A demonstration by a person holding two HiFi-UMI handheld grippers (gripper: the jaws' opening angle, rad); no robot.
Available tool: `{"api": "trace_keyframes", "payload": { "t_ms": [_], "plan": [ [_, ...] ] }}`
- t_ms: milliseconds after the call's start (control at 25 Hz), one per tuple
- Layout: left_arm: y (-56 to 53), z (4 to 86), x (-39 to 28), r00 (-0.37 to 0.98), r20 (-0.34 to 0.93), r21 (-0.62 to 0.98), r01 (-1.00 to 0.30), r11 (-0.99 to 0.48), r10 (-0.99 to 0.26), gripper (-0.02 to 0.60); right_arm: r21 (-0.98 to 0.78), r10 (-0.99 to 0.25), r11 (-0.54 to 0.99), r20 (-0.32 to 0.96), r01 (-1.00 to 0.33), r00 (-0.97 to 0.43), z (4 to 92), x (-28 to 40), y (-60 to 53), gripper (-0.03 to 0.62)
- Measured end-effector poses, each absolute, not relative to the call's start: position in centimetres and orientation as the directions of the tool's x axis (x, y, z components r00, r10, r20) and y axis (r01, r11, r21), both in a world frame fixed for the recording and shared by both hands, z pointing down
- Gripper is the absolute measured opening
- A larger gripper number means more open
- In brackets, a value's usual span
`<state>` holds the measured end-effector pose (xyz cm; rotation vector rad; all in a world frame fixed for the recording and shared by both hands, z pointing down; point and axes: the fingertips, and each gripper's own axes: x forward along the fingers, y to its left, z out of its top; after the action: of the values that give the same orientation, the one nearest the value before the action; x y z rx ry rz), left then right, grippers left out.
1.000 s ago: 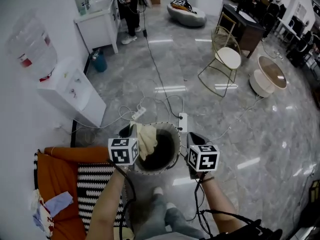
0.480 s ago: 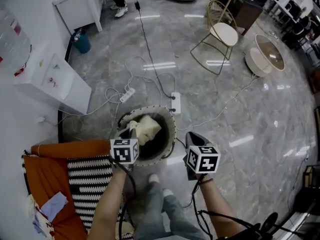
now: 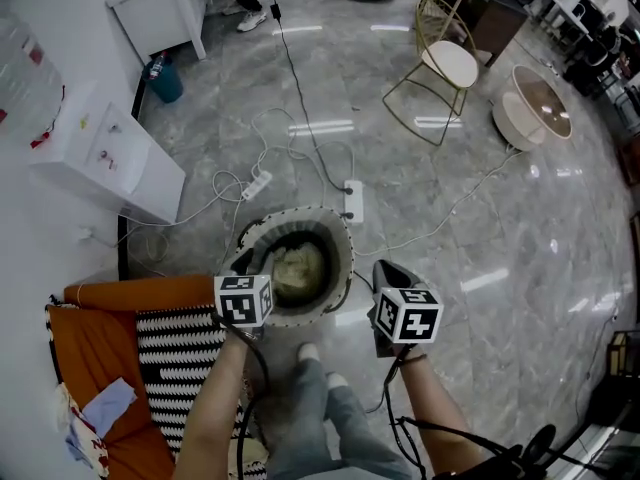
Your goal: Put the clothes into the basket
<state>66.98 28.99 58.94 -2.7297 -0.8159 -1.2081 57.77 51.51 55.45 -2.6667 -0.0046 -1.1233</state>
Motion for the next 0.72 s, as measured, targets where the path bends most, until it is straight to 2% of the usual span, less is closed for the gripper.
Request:
{"api": "trace_keyframes", "payload": {
  "t_ms": [400,720],
  "plan": [
    [23.8,55.0,62.5,0.645,0.663,0.164,0.368,-0.915,0.379,0.155,-0.223,-0.159,-0.975,0.668,-0.008,0.727,51.7,56.6,48.2,0.003],
    [16.1,49.5,55.5,0.763,0.597,0.138,0.207,-0.968,0.249,0.153,-0.241,-0.298,-0.952,0.599,-0.188,0.744,47.7,55.4,42.3,0.003]
  ]
}}
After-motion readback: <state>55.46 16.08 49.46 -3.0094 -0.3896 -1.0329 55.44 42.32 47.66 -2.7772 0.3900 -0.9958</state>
